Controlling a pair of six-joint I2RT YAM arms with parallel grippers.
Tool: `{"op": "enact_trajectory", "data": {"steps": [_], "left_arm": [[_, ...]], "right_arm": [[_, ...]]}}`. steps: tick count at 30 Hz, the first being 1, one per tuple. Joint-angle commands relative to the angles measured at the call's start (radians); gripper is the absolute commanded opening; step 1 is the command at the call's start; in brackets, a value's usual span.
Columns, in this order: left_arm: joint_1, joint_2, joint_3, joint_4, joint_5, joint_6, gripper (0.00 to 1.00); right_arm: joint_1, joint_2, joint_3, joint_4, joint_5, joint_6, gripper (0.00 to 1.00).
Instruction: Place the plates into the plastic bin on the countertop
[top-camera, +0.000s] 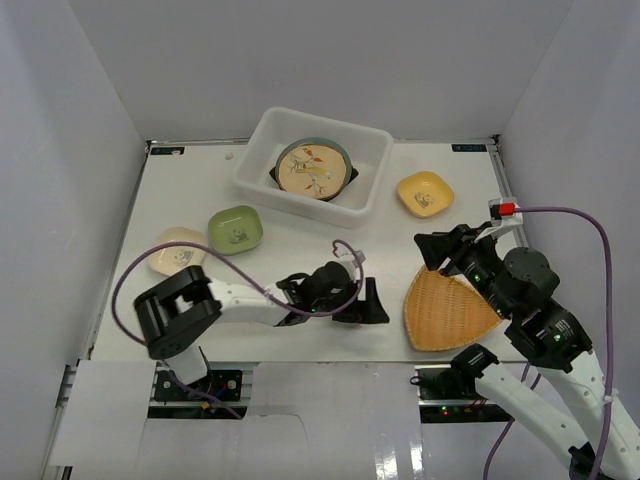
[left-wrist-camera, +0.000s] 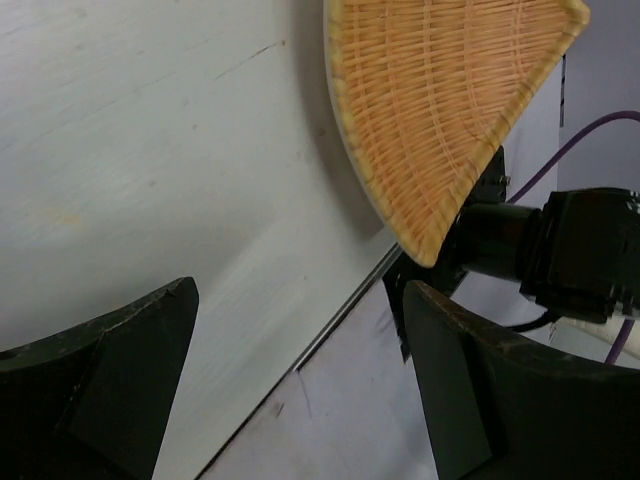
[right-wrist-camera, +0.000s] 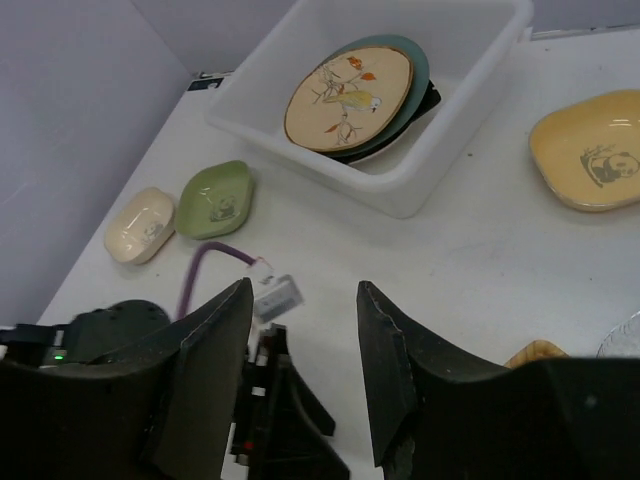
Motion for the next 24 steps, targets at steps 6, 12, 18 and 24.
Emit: {"op": "enact_trajectory", "data": {"steps": [6,12,18,24], "left_arm": [[-0.033,0.395,0.246,0.238,0.033,-0.123,0.86],[-0.033,0.522,0.352,0.223,0.003,-0.140,0.75],[-0.027,0.539,0.303,0.235,-0.038,-0.158,0.28],[-0.017,0.476,0.235,0.235,-0.061,-0.146,0.00]], "right_arm": [[0.004,-0.041,-0.040,-0.006,-0.087,-0.012,0.50],[0.004,-0.078,-0.141,0.019,-0.092,0.017,0.50],[0.004,-0.079,-0.172,0.028,-0.086,0.021,0.50],[0.004,-0.068,-0.185,0.031,-0.034,0.010,0.50]]}}
